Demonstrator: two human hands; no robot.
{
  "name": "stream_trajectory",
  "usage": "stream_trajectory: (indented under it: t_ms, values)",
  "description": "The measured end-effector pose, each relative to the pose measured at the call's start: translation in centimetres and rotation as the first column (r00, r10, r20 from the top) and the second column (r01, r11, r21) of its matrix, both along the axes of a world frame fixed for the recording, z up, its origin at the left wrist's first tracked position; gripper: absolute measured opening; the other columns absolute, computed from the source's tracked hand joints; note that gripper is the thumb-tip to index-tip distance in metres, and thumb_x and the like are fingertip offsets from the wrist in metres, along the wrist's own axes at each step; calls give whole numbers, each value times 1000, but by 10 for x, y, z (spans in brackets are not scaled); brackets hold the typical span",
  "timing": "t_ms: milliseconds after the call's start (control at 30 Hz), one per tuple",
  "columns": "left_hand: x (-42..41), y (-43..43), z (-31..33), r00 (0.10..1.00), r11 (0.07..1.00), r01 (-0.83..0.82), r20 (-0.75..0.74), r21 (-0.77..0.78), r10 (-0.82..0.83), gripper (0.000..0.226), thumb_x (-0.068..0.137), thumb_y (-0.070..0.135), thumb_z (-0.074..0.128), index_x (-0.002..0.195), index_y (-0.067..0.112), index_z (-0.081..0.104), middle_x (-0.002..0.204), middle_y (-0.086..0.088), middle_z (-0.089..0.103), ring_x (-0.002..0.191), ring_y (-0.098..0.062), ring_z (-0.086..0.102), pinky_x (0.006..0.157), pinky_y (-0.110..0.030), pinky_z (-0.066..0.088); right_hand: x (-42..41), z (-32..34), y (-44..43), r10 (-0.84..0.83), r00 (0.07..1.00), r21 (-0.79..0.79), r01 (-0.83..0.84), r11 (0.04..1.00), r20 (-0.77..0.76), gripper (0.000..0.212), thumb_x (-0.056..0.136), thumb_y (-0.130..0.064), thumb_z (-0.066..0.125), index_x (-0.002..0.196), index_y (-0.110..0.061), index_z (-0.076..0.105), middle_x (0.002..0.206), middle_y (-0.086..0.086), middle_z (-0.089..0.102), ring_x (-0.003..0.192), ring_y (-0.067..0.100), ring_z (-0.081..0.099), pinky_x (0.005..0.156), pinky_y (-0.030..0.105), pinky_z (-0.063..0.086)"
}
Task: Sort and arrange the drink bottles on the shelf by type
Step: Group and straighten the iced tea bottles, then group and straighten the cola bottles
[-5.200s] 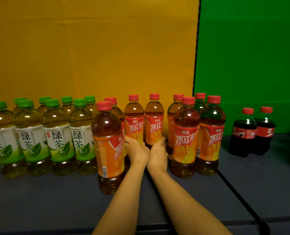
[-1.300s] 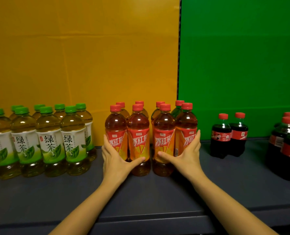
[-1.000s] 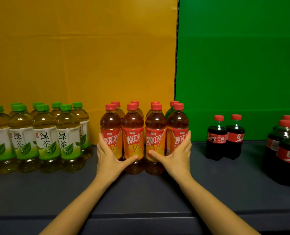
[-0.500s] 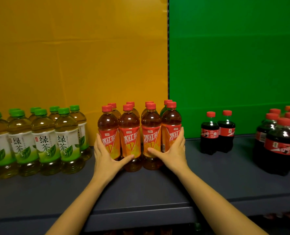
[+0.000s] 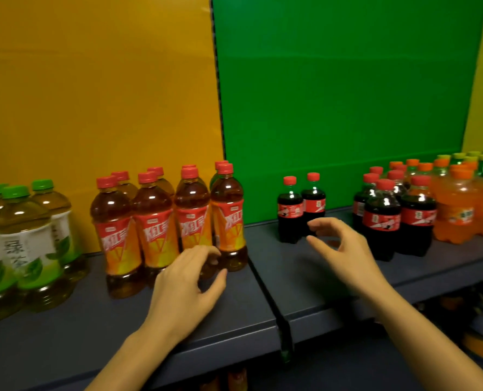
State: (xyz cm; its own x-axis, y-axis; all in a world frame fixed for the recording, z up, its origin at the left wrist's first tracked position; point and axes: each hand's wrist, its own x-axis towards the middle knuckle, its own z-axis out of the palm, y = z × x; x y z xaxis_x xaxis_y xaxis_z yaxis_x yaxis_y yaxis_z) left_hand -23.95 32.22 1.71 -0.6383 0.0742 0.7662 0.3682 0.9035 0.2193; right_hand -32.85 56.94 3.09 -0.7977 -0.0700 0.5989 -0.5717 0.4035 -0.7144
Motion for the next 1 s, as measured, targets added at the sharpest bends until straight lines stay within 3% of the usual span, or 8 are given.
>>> stream_trajectory:
  t_ms: [167, 267, 367, 433, 600, 733, 833, 1000]
  values:
    - [-36, 63, 0, 972, 977, 194, 119, 87, -203, 24, 75, 51, 52, 92, 34, 54, 83, 20, 60, 78, -3, 57, 66, -23, 49, -16, 5, 68, -120, 991, -40, 118, 992, -55, 19, 84, -10, 64, 101, -18, 62, 103, -2, 62, 91, 13, 59, 71, 16, 42]
    - [-64, 106, 1, 947, 962, 242, 186, 123, -262, 31, 71, 58, 51, 95, 38, 49, 88, 22, 58, 81, -4, 55, 68, -29, 50, -33, 7, 108, -191, 979, -43, 188, 981, -75, 24, 82, -10, 66, 104, -17, 60, 104, -2, 60, 90, 11, 56, 74, 21, 41]
    - [-90, 154, 0, 913, 963, 239, 309, 123, -266, 48, 72, 61, 58, 110, 34, 46, 105, 22, 54, 91, -2, 53, 81, -34, 50, -54, 9, 147, -322, 938, -20, 322, 947, -130, 36, 79, -9, 68, 113, -13, 56, 108, -2, 50, 106, 19, 51, 89, 30, 40]
    - [-107, 185, -2, 875, 972, 218, 423, 90, -236, 67, 75, 58, 63, 128, 27, 36, 127, 13, 46, 111, -10, 50, 94, -34, 46, -66, 5, 169, -360, 927, -25, 360, 933, -104, 46, 79, -11, 69, 121, -12, 50, 116, 2, 46, 115, 25, 47, 96, 37, 40]
    - [-149, 243, 0, 835, 948, 150, 478, 280, -273, 103, 70, 53, 71, 145, 19, 10, 152, 0, 25, 134, -19, 36, 108, -39, 36, -92, -11, 195, -246, 967, 79, 241, 967, 68, 78, 76, -21, 73, 139, -11, 29, 142, 12, 35, 130, 27, 37, 105, 38, 34]
    - [-167, 264, -3, 881, 919, 102, 395, 380, -261, 84, 71, 45, 74, 136, 16, 29, 139, 3, 44, 124, -16, 45, 103, -33, 40, -105, -18, 201, -138, 986, 112, 127, 986, 95, 82, 75, -21, 75, 140, -11, 26, 140, 8, 41, 128, 21, 41, 97, 26, 33]
    - [-173, 270, -8, 892, 901, 92, 366, 425, -264, 68, 75, 37, 73, 129, 17, 37, 130, 3, 52, 118, -15, 50, 98, -30, 43, -113, -25, 202, -82, 986, 108, 67, 992, 146, 81, 76, -26, 74, 139, -13, 26, 137, 4, 47, 126, 21, 45, 98, 30, 38]
    - [-174, 271, -10, 903, 877, 78, 339, 474, -263, 64, 75, 35, 74, 127, 17, 40, 126, 5, 56, 113, -9, 52, 93, -22, 42, -112, -29, 204, -21, 986, 76, 9, 997, 167, 71, 76, -33, 73, 133, -18, 34, 129, -3, 52, 120, 17, 50, 98, 37, 43]
